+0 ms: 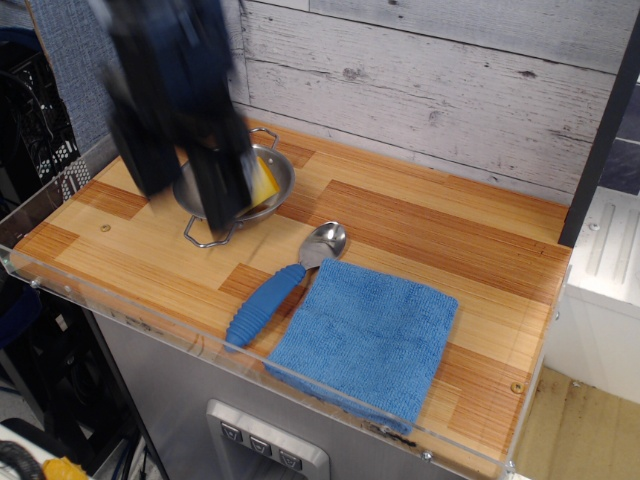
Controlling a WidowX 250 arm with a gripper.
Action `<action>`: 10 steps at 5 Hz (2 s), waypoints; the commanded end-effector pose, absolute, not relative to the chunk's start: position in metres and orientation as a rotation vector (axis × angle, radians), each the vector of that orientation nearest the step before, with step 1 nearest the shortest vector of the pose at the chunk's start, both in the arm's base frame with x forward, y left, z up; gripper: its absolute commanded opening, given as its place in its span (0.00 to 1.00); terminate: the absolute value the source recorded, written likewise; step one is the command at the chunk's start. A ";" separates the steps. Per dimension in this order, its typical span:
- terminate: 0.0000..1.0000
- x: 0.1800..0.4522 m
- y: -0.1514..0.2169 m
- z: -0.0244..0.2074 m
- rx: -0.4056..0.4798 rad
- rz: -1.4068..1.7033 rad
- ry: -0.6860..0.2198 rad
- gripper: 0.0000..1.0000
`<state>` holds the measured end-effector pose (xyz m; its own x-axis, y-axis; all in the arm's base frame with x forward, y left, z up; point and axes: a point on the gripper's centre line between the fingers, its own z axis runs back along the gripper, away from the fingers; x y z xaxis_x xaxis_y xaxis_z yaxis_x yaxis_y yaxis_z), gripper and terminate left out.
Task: Slide blue towel to the back then the front of the shelf.
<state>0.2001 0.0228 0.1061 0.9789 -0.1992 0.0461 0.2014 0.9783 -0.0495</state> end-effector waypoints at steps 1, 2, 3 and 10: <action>0.00 0.188 -0.015 0.058 0.044 -0.129 -0.114 1.00; 0.00 0.194 -0.021 0.044 0.057 -0.035 -0.151 1.00; 0.00 0.212 -0.021 0.053 0.039 0.011 -0.185 1.00; 0.00 0.252 -0.035 -0.036 0.113 -0.064 -0.100 1.00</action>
